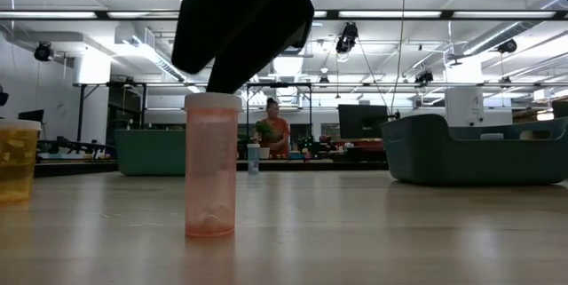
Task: Pick and place medicine bottles into bin by pill shape (circle, oval)
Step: Put the pink tablet bottle into the blue bin
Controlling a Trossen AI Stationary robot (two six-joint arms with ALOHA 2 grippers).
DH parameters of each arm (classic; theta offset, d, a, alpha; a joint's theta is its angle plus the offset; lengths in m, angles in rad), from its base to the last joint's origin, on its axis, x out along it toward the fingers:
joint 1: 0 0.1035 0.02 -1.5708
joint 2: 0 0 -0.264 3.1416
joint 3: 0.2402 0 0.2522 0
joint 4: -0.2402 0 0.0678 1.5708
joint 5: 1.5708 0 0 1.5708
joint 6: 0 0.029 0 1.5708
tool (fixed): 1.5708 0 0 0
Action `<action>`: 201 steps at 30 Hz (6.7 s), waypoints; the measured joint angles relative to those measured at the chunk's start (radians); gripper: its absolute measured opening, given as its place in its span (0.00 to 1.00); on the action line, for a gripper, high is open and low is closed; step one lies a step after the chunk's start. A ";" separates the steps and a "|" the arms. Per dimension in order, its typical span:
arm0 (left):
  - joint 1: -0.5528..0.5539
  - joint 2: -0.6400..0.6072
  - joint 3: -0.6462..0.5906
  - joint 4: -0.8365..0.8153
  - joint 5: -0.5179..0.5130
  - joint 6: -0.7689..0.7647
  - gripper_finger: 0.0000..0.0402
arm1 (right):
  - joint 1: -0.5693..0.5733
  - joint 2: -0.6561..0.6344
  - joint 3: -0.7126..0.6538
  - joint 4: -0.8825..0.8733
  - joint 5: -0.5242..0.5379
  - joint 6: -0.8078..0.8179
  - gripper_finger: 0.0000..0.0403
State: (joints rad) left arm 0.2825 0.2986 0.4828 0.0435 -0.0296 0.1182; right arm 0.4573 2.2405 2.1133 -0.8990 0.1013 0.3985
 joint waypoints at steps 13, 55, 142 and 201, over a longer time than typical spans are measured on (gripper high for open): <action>0.000 -0.037 -0.001 -0.026 0.000 -0.035 0.42 | -0.015 0.000 -0.059 0.071 -0.050 0.010 0.60; 0.000 -0.042 -0.002 -0.029 0.000 -0.037 0.42 | -0.039 -0.077 -0.030 -0.090 -0.013 0.002 0.28; -0.001 -0.026 -0.002 0.001 0.000 -0.026 0.42 | -0.511 -1.082 -1.336 0.097 0.072 0.166 0.28; -0.001 -0.024 -0.002 0.001 0.000 -0.026 0.42 | -0.540 -1.094 -1.397 0.126 0.034 0.131 0.36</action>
State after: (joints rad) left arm 0.2817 0.2741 0.4808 0.0444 -0.0299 0.0920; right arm -0.0822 1.1469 0.7165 -0.7726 0.1355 0.5292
